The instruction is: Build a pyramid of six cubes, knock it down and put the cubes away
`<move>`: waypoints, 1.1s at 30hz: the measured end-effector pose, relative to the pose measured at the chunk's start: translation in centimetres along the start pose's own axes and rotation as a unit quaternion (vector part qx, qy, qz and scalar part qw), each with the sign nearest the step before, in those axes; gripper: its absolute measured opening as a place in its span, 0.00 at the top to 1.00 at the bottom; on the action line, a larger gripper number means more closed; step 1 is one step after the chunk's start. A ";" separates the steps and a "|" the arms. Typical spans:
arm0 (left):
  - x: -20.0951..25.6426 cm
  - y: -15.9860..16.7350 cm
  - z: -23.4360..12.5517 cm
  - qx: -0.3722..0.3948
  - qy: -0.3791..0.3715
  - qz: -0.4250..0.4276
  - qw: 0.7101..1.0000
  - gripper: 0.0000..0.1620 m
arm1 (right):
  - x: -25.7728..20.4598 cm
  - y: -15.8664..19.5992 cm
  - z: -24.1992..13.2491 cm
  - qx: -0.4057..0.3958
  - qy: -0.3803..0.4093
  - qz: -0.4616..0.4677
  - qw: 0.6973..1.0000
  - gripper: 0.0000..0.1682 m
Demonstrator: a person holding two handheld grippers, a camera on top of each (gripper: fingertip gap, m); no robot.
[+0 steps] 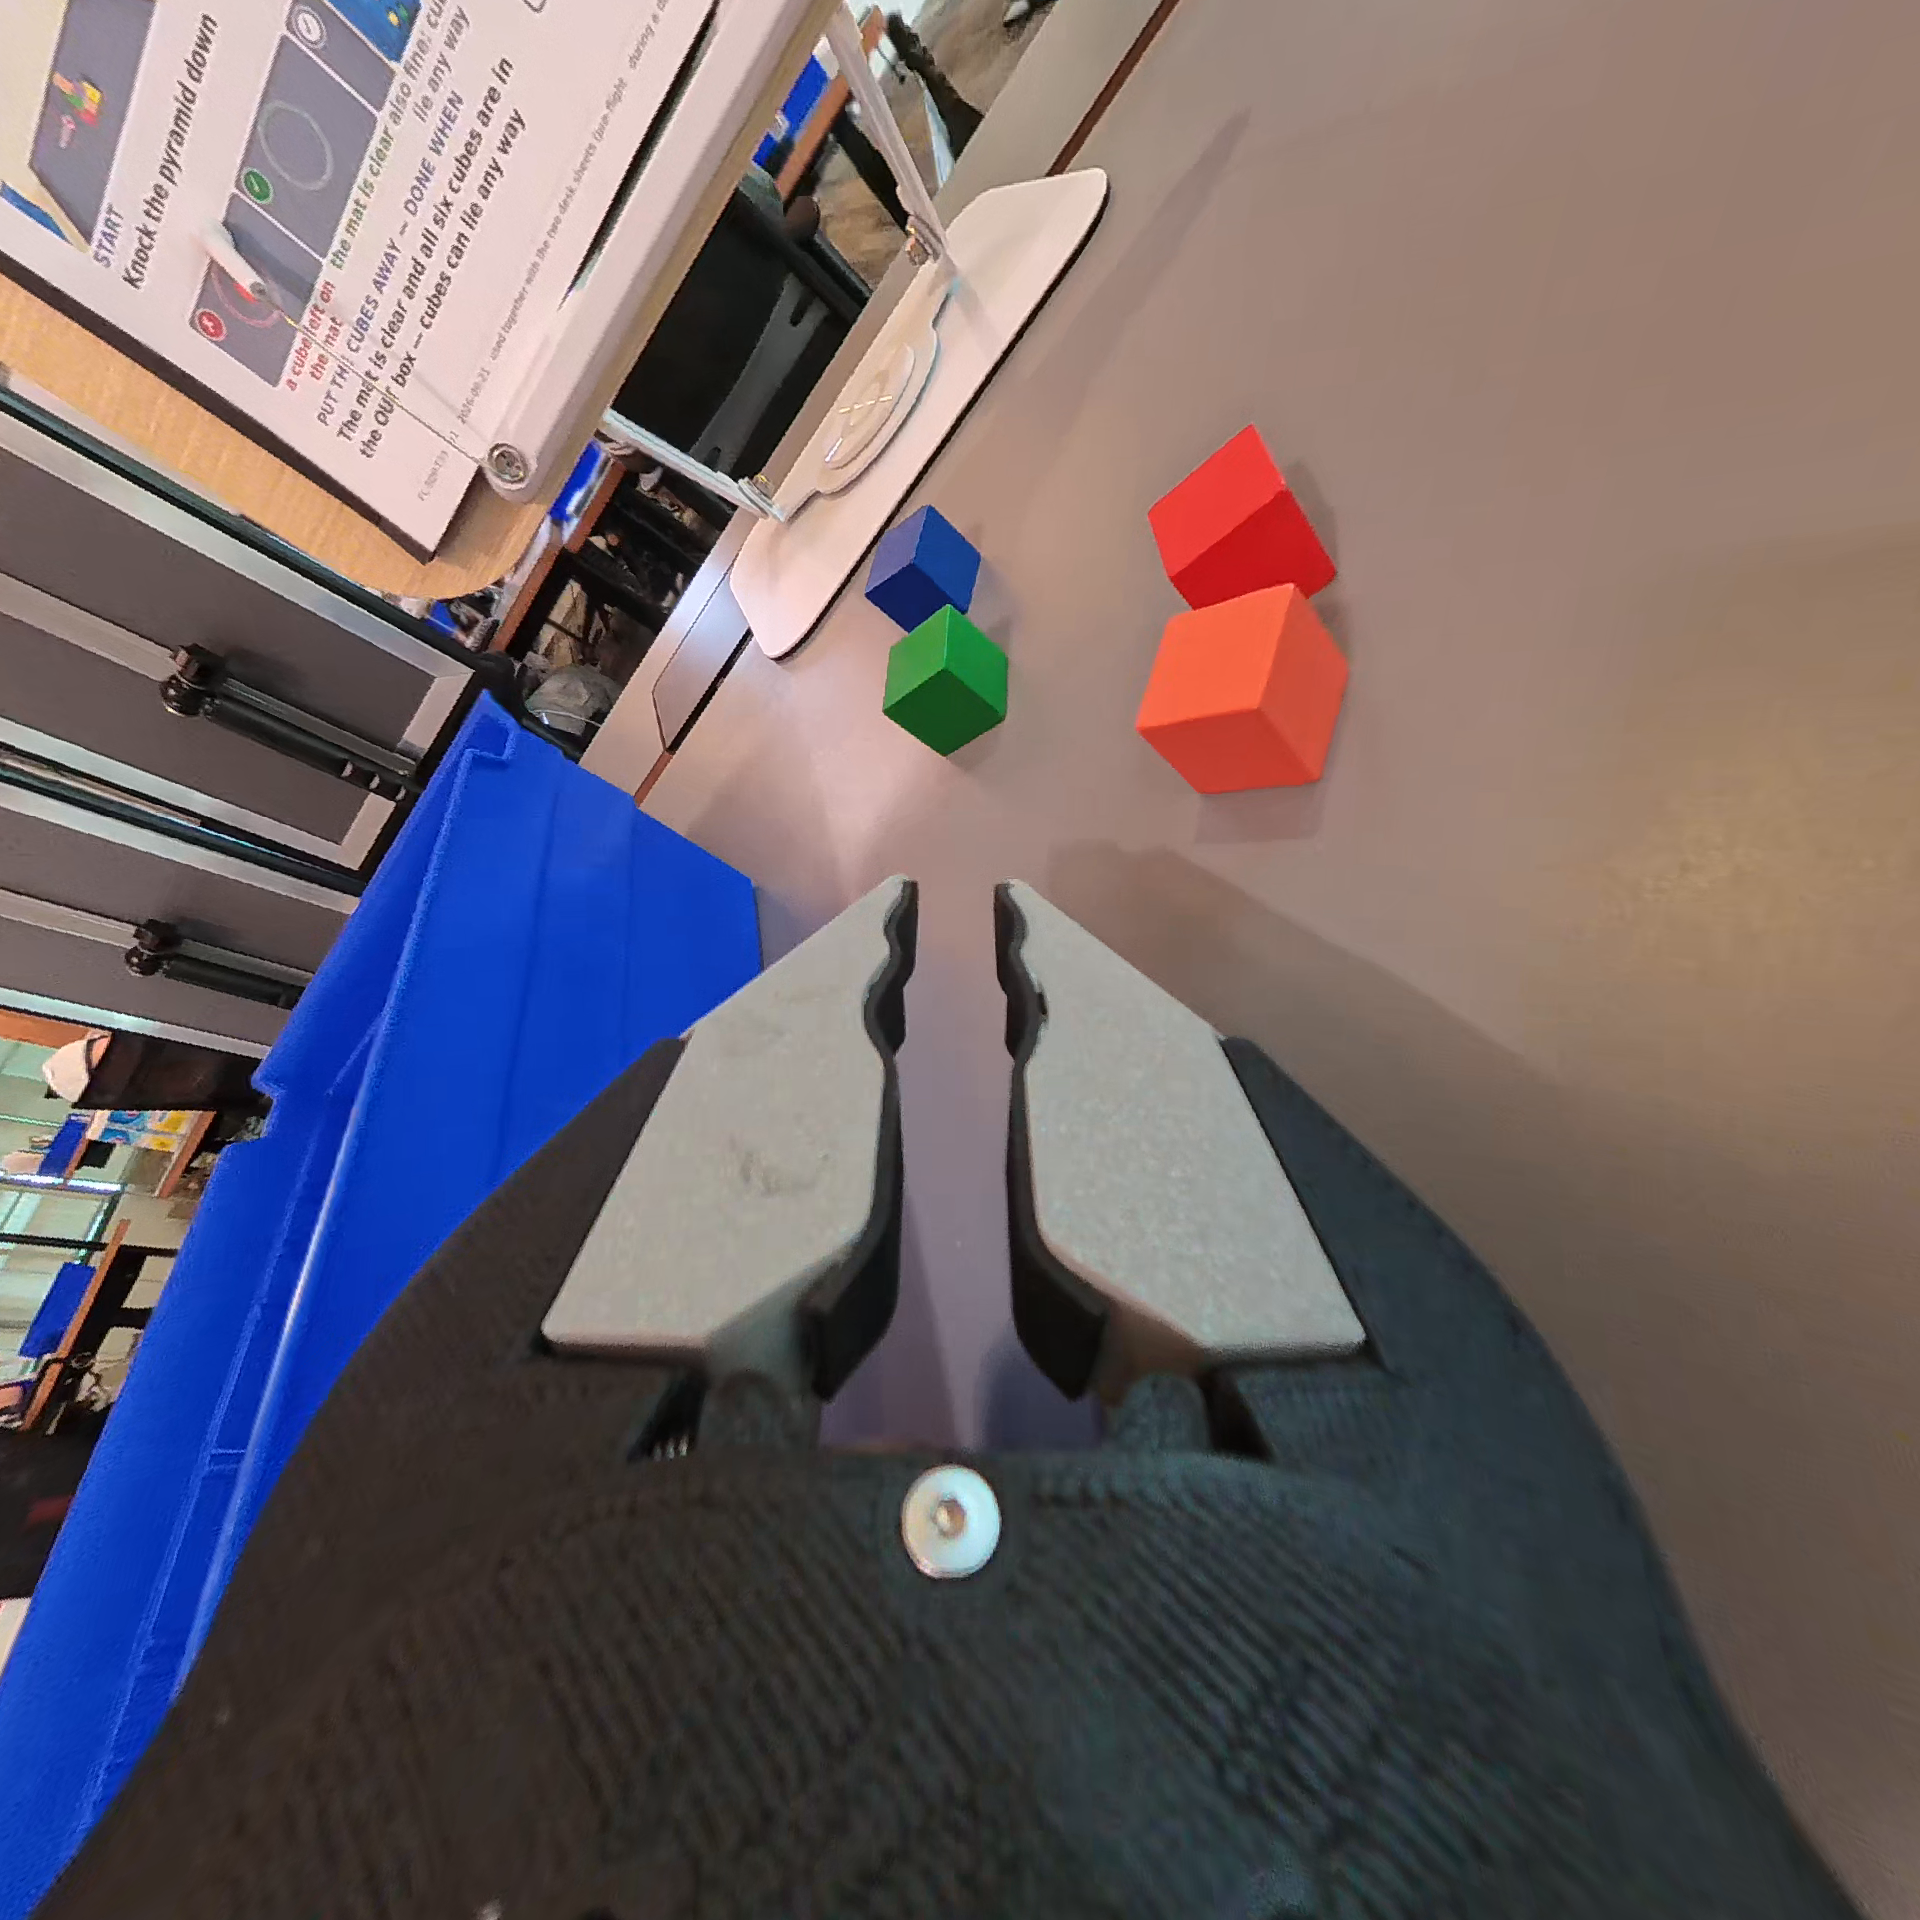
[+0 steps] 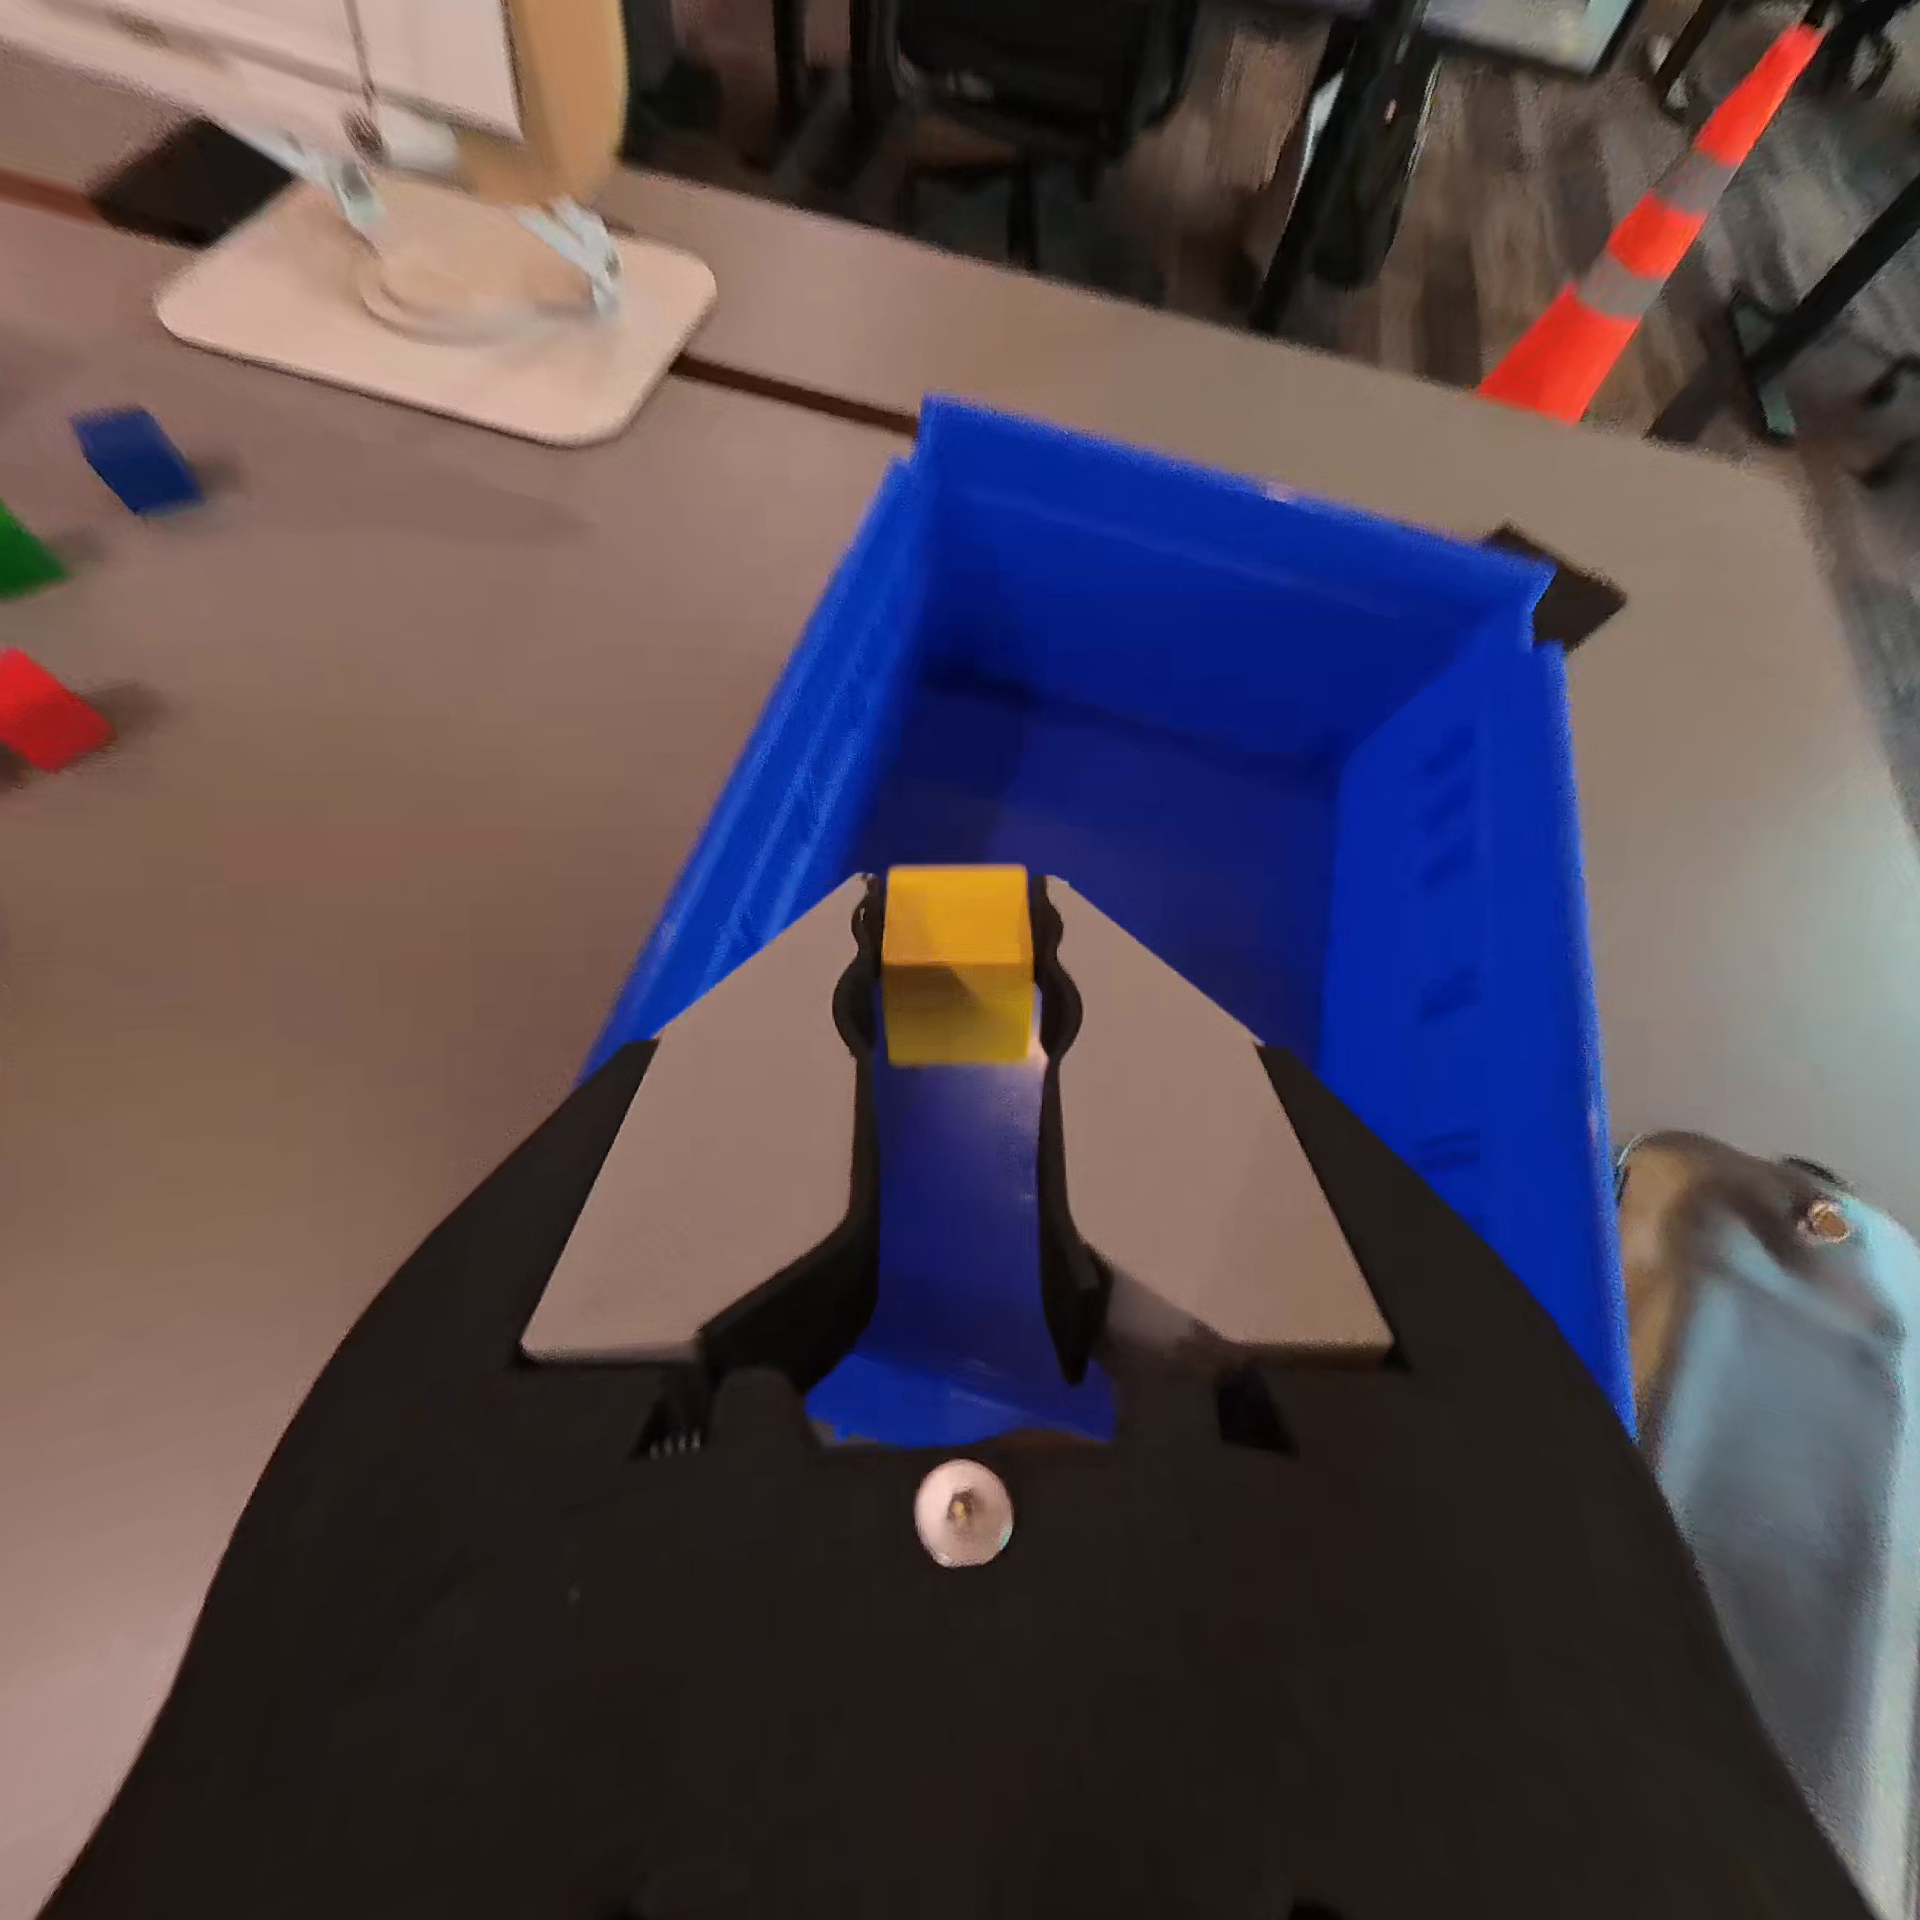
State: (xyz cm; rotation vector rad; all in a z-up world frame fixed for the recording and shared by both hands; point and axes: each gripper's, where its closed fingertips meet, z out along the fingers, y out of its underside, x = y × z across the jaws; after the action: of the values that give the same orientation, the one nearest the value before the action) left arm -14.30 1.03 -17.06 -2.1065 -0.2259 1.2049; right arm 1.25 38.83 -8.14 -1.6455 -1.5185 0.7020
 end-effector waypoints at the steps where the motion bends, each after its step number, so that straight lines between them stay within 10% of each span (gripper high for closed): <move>1: 0.1 0.1 0.1 -0.003 0.000 0.005 1.000 0.92 | 0.1 1.0 0.5 -0.012 -0.006 0.006 1.000 0.84; 9: 0.4 0.3 0.4 -0.016 -0.001 0.025 1.000 0.93 | -2.5 -0.3 -0.1 0.022 -0.038 0.011 0.999 0.72; 16: -0.1 -0.1 0.1 0.000 -0.012 0.011 1.000 0.93 | -17.4 -6.5 -4.6 0.127 -0.242 -0.002 0.962 0.79; 33: -0.2 -0.2 0.2 0.005 -0.006 0.002 1.000 0.93 | -31.6 -0.8 14.2 -0.087 -0.265 -0.152 0.948 0.66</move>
State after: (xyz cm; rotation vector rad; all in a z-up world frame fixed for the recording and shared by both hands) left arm -14.52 1.13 -16.86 -2.0930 -0.2216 1.2182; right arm -15.05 10.16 -18.58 -1.3555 -2.2163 0.9027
